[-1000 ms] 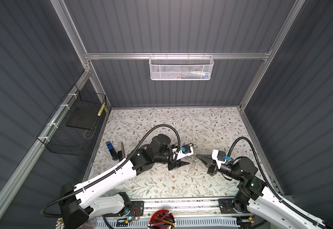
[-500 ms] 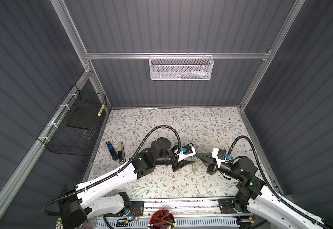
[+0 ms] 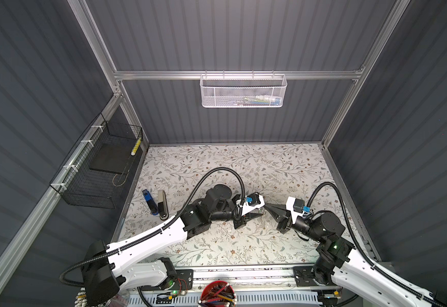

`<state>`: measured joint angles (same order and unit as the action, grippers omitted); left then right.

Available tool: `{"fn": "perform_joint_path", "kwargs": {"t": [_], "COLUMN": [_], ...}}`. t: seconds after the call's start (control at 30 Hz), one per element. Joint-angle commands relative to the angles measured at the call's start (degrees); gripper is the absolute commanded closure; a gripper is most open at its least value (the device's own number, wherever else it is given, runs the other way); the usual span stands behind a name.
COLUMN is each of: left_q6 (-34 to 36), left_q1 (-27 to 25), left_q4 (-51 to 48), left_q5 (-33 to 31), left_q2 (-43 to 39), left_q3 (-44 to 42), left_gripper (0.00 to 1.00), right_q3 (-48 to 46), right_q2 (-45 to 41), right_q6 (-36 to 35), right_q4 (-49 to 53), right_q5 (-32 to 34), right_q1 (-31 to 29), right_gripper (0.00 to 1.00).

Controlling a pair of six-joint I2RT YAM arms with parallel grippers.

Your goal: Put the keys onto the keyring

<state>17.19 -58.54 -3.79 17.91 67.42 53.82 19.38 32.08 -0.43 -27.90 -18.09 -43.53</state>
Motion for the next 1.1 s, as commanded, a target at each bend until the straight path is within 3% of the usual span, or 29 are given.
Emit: {"fn": "perform_joint_path", "kwargs": {"t": [0.0, 0.23, 0.47, 0.73, 1.07], "left_q6": [-0.91, -1.58, -0.67, 1.03, 4.40], "left_q1": [-0.56, -2.13, -3.41, -3.51, -3.51], "left_q4": [0.42, 2.18, 2.83, 0.36, -3.65], "left_q5": [-3.30, -7.53, -8.73, -1.74, 4.68], "left_q2": [0.12, -0.36, -0.73, 0.32, 0.31], "left_q3": [0.51, -0.43, -0.73, 0.29, 2.44], "left_gripper": [0.64, 0.64, 0.79, 1.00, 1.00], "right_q3": [0.06, -0.22, -0.39, -0.58, -1.35], "right_q2": [-0.68, -1.15, -1.15, -1.75, -3.54], "right_q6": [0.87, 1.06, 1.04, 0.63, -0.06], "right_q4": [-4.01, -4.13, -4.09, -4.85, -4.94], "right_q5": [0.87, 1.84, 2.18, 1.27, -0.55], "right_q1": [0.08, 0.06, 0.06, 0.09, 0.20], "right_gripper": [1.00, 1.00, 1.00, 1.00, 1.00]}}
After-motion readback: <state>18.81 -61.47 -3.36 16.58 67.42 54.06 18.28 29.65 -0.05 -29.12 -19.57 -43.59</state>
